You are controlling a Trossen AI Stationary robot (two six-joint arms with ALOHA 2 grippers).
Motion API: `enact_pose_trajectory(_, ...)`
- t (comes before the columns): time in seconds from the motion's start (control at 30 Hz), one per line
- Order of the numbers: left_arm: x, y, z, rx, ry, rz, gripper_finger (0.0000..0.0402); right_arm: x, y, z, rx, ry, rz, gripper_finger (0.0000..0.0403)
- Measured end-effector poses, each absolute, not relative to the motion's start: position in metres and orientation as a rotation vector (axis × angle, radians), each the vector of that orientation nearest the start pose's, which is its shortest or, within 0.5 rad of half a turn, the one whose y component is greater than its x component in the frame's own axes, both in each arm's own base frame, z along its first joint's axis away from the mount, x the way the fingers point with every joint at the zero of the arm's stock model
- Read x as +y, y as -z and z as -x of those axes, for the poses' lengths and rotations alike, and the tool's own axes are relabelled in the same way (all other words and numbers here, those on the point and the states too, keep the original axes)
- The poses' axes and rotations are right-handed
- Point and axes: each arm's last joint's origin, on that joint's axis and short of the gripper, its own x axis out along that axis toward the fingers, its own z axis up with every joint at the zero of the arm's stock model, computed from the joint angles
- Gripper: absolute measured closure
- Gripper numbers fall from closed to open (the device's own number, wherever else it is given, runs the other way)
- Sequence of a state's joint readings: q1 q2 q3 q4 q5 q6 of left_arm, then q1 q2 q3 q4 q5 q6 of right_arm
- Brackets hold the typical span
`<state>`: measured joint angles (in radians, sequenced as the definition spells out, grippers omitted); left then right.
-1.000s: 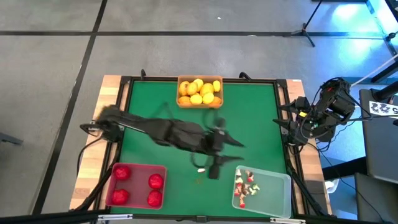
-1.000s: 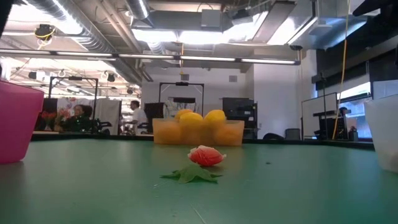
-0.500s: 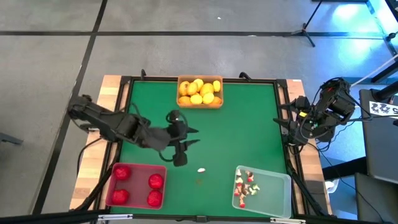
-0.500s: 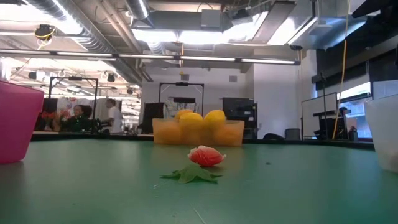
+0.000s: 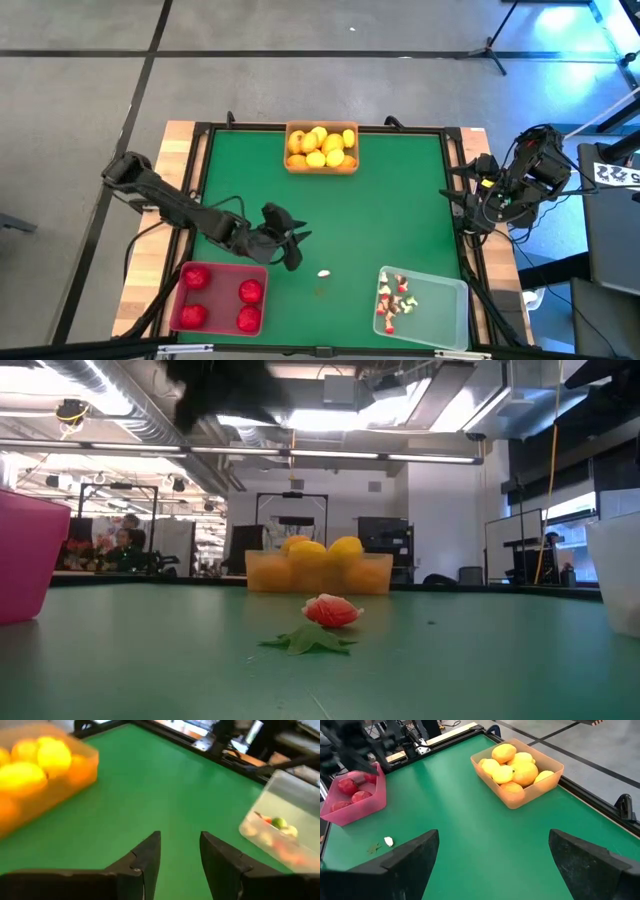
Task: Sort produce into baskets
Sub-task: Put the brown mushroom into the transparent bin
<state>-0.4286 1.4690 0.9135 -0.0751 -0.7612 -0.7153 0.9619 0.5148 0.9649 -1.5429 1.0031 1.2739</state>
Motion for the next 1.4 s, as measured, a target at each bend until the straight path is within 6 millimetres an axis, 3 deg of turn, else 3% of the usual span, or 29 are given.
enact_pose_trajectory(0.2,-0.104,-0.195,-0.286,0.337,-0.546,0.509,0.0270,0.005,-0.320,-0.033,0.451,0.379,-0.328,0.0029)
enact_pose_trajectory(0.3,-0.107,-0.184,-0.292,0.299,-0.554,0.585,0.0270,0.005,-0.320,-0.033,0.450,0.379,-0.329,0.0029)
enact_pose_trajectory(0.6,-0.129,-0.152,-0.326,0.350,-0.208,0.433,0.0270,0.005,-0.320,-0.033,0.448,0.379,-0.332,0.0029)
enact_pose_trajectory(0.77,-0.138,-0.134,-0.343,0.417,-0.139,0.426,0.0270,0.006,-0.321,-0.034,0.440,0.374,-0.350,0.0029)
enact_pose_trajectory(0.97,-0.143,-0.129,-0.346,0.447,-0.069,0.481,0.0242,0.006,-0.321,-0.034,0.441,0.374,-0.352,0.0029)
enact_pose_trajectory(1.13,-0.138,-0.130,-0.347,0.397,-0.155,0.426,0.0198,0.006,-0.321,-0.034,0.441,0.373,-0.352,0.0029)
enact_pose_trajectory(1.23,-0.137,-0.133,-0.349,0.355,-0.183,0.548,0.0189,0.006,-0.321,-0.034,0.442,0.373,-0.352,0.0029)
enact_pose_trajectory(1.4,-0.138,-0.134,-0.351,0.417,-0.040,0.518,0.0174,0.006,-0.321,-0.034,0.442,0.373,-0.352,0.0029)
